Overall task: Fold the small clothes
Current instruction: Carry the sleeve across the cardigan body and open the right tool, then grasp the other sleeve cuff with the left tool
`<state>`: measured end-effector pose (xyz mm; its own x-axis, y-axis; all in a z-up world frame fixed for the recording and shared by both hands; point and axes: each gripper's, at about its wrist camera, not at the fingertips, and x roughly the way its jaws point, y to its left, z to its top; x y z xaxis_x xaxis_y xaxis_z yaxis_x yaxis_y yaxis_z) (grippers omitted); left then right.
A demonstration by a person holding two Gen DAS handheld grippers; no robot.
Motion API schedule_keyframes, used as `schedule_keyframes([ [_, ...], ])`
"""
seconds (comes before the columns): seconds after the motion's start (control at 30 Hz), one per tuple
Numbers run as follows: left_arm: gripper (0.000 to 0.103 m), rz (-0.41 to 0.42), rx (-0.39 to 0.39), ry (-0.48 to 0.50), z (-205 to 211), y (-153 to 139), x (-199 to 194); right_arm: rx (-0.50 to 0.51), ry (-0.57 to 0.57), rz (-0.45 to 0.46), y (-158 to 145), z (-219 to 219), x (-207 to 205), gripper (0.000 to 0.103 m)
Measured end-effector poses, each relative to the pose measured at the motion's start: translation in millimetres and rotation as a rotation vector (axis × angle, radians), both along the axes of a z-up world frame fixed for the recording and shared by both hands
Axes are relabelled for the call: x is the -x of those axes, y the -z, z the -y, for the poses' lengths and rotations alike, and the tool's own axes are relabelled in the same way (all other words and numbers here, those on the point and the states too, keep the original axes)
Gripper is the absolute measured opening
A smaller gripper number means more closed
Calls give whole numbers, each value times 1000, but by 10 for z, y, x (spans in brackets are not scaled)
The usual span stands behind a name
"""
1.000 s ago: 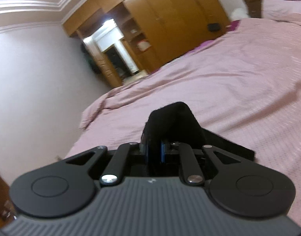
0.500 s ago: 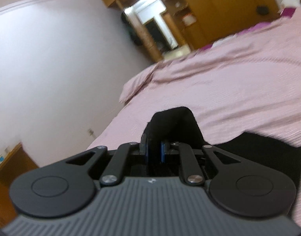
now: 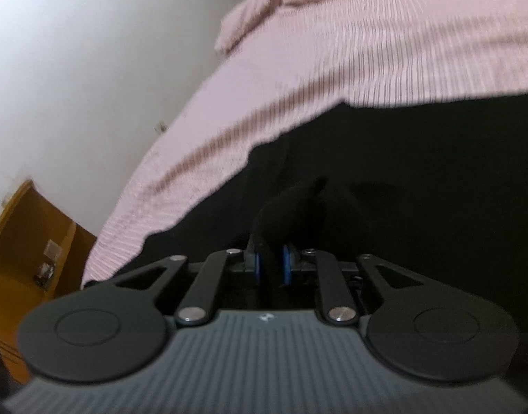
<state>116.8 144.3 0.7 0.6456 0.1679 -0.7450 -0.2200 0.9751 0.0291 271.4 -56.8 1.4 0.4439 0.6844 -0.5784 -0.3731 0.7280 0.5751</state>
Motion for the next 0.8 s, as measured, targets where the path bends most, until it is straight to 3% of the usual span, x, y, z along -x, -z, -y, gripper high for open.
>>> schedule_keyframes([
  [0.03,103,0,1,-4,-4,0,-7,15,3,-7,36,-19,1,18],
  [0.1,103,-4,5,-8,11,-3,-24,36,13,-5,42,-7,45,41],
  [0.2,103,-4,3,-5,58,-20,-50,10,-2,53,-38,178,200,64],
  [0.43,103,-8,10,6,249,-42,-124,-75,77,102,-126,955,482,65],
  [0.67,103,30,-16,32,477,-124,-192,109,270,210,-76,1758,694,66],
  [0.8,103,54,-35,23,564,-157,-293,92,395,201,37,2212,751,66],
])
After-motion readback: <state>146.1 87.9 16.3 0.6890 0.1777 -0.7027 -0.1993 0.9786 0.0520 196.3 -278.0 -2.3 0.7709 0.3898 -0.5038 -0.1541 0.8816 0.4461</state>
